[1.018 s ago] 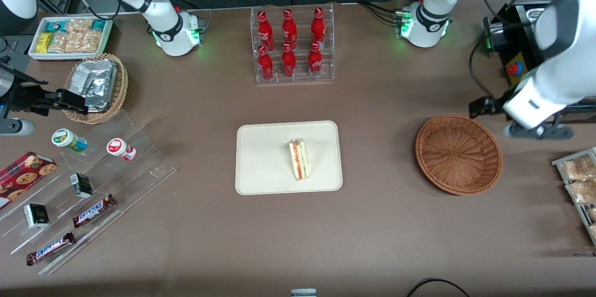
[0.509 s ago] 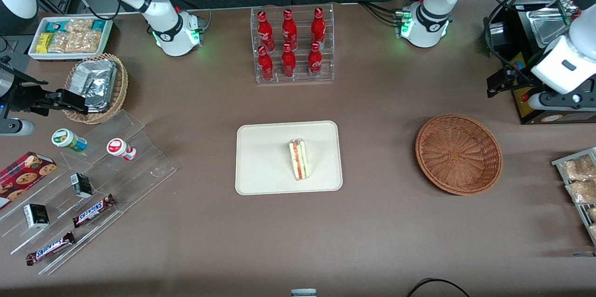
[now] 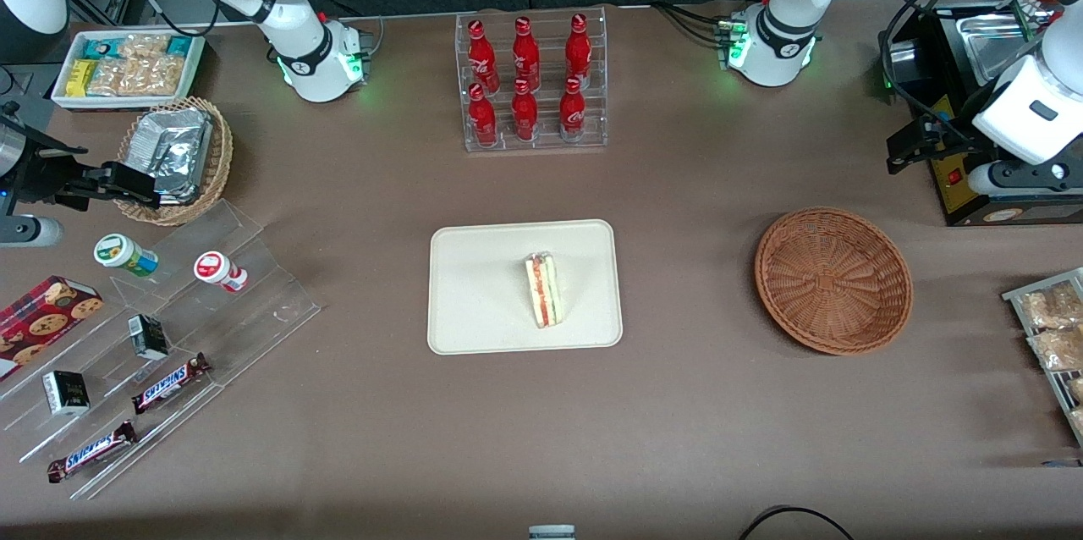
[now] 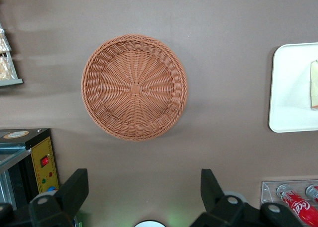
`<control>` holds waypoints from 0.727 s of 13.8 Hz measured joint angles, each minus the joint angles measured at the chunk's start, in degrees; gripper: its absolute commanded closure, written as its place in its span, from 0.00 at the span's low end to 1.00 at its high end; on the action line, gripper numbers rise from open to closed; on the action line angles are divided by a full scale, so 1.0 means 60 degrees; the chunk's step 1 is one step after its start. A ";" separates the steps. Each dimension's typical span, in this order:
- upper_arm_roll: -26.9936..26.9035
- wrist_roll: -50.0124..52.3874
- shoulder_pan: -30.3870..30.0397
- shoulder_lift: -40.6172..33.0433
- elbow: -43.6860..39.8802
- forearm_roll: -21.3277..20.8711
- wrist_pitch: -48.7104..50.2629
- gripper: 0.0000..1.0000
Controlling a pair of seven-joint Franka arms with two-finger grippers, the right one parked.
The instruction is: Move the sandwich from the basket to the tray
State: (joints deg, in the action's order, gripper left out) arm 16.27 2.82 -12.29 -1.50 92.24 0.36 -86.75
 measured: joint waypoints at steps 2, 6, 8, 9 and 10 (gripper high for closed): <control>-0.0024 0.0001 -0.0007 0.0062 -0.0042 -0.0029 0.0003 0.00; -0.0076 0.0001 -0.0011 0.0278 -0.0083 -0.0138 0.0003 0.00; -0.0091 0.0003 0.0080 0.0319 -0.0206 -0.0155 0.0003 0.00; -0.0253 0.0008 0.0284 0.0319 -0.0292 -0.0161 0.0004 0.00; -0.0668 0.0020 0.0743 0.0318 -0.0361 -0.0172 0.0010 0.00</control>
State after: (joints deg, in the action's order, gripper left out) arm 12.26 2.94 -7.83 0.41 90.08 -0.67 -86.69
